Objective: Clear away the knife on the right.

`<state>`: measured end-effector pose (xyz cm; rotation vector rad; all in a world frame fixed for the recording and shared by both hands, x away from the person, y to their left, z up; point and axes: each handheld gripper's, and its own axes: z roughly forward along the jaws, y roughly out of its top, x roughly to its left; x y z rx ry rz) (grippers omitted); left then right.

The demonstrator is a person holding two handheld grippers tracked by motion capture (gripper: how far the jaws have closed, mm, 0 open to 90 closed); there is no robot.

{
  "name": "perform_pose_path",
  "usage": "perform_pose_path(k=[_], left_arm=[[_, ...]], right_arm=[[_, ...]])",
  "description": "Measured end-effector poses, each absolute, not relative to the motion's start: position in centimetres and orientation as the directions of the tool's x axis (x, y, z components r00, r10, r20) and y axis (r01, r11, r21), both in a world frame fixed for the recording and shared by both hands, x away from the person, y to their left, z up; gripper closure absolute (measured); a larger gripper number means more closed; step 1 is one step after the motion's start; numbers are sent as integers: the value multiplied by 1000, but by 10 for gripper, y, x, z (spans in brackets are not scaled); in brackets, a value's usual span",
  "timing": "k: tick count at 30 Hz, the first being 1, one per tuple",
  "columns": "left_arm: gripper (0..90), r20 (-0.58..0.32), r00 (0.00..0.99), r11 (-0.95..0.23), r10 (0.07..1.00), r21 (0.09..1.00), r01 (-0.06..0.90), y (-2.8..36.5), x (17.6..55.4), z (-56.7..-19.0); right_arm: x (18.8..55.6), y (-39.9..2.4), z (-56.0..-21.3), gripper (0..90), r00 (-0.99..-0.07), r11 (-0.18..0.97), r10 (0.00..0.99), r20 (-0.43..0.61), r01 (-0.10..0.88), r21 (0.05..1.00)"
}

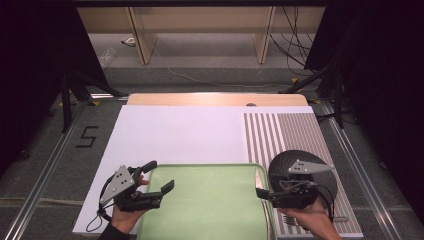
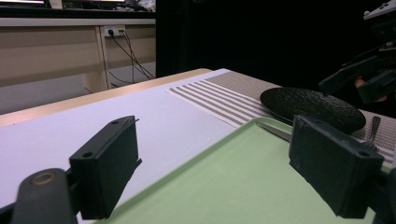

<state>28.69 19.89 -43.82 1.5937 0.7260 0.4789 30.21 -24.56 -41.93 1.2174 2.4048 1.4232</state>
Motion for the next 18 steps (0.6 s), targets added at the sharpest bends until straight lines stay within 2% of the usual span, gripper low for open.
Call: perform_pose_path(k=[18], left_arm=[[156, -102, 715, -40, 692, 983, 180, 199, 286, -438]], right_arm=[[296, -256, -421, 170, -654, 231, 694, 300, 597, 768]])
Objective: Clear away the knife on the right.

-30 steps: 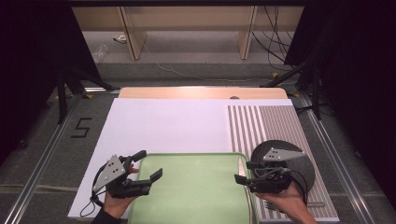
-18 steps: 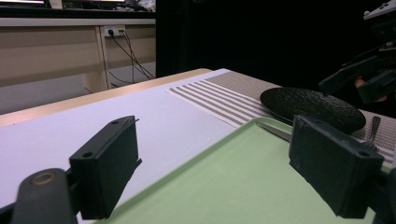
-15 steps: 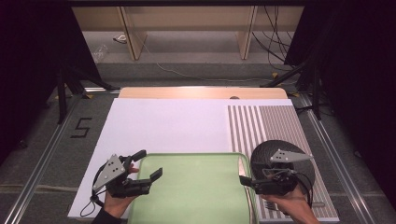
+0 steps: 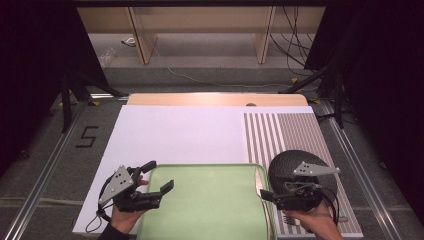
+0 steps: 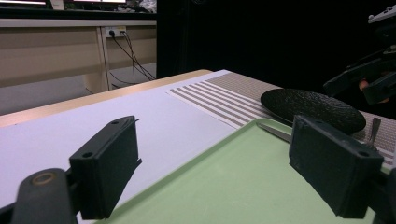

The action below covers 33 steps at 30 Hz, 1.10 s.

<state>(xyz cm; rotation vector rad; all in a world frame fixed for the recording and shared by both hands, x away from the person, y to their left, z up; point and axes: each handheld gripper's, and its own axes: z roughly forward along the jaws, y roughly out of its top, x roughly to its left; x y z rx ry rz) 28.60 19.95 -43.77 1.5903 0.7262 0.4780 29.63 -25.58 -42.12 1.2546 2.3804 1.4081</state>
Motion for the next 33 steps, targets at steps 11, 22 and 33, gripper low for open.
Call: perform_pose_path(k=[11, 22, 33], left_arm=[[155, -103, 713, -39, 694, 983, 180, 200, 286, -438], [155, -104, 712, -37, 695, 983, 180, 200, 286, -437], [155, -103, 713, -38, 693, 983, 179, 199, 286, -437]], right_arm=[[289, -270, -422, 170, -623, 206, 722, 301, 609, 766], [280, -291, -423, 170, -574, 171, 758, 311, 634, 754], [271, -309, -424, 170, -535, 147, 786, 310, 649, 746]])
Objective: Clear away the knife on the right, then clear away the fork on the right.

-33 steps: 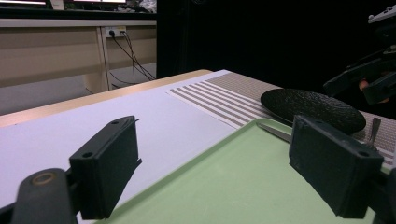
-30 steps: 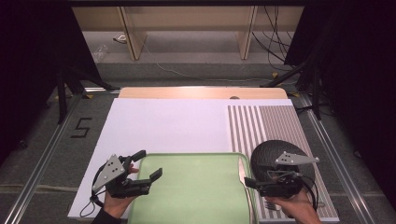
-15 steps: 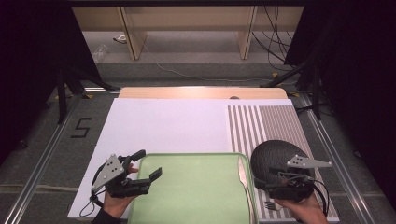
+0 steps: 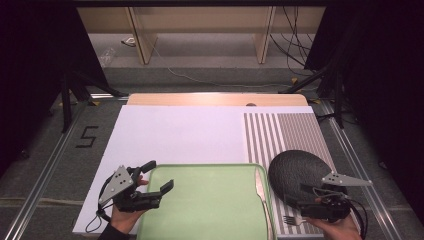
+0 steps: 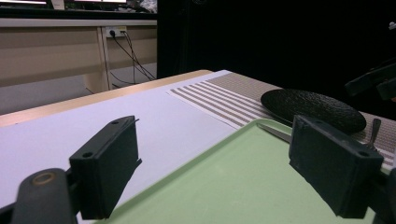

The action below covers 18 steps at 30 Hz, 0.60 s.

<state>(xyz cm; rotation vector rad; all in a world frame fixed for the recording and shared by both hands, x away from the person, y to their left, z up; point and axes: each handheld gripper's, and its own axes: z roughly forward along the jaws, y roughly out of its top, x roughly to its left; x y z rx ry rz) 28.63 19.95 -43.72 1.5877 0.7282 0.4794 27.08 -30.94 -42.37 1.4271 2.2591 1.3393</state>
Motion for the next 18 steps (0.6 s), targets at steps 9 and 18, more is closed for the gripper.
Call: perform_pose_path(k=[9, 18], left_arm=[[155, -105, 712, -35, 695, 983, 179, 200, 286, -437], [156, -104, 715, -35, 692, 984, 176, 201, 286, -437]], right_arm=[[266, -320, -424, 170, -521, 192, 811, 267, 668, 719], [260, -333, -423, 173, -512, 290, 843, 165, 691, 662]])
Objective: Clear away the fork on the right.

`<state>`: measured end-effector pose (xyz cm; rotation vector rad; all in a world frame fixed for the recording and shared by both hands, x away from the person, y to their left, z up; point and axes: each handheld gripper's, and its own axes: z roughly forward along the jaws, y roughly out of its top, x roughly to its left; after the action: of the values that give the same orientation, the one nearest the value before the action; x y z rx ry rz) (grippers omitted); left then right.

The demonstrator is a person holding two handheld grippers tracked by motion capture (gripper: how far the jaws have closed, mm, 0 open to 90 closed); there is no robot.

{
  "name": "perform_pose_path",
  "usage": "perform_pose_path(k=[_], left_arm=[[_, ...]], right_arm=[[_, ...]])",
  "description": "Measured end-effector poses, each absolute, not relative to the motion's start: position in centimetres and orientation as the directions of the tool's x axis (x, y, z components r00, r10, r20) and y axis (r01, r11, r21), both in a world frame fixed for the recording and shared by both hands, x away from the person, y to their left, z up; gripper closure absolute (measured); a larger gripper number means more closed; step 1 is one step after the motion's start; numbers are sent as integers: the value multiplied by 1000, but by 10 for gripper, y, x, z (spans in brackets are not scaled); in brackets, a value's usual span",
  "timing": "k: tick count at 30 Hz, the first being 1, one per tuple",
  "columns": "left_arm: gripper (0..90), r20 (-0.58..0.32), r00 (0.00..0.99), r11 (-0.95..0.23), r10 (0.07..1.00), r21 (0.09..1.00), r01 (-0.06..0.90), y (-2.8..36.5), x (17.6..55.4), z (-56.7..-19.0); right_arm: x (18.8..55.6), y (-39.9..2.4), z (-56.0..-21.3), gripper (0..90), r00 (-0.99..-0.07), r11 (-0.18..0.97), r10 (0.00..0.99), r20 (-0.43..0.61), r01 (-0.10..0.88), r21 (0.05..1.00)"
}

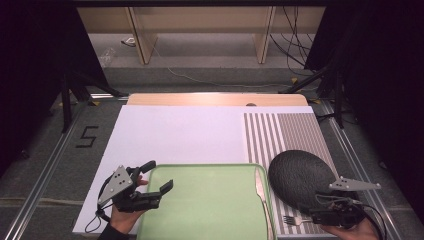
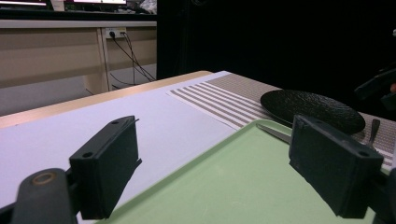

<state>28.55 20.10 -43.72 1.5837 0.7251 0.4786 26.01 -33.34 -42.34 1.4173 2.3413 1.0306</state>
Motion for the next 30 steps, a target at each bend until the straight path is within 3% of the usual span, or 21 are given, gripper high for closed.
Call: perform_pose_path(k=[20, 30], left_arm=[[156, -101, 715, -38, 692, 984, 176, 201, 285, -438], [155, -99, 716, -39, 692, 984, 174, 201, 285, -437]], right_arm=[[252, -345, -426, 230, -549, 491, 836, -9, 739, 461], [255, -345, -437, 270, -564, 540, 825, -39, 765, 351]])
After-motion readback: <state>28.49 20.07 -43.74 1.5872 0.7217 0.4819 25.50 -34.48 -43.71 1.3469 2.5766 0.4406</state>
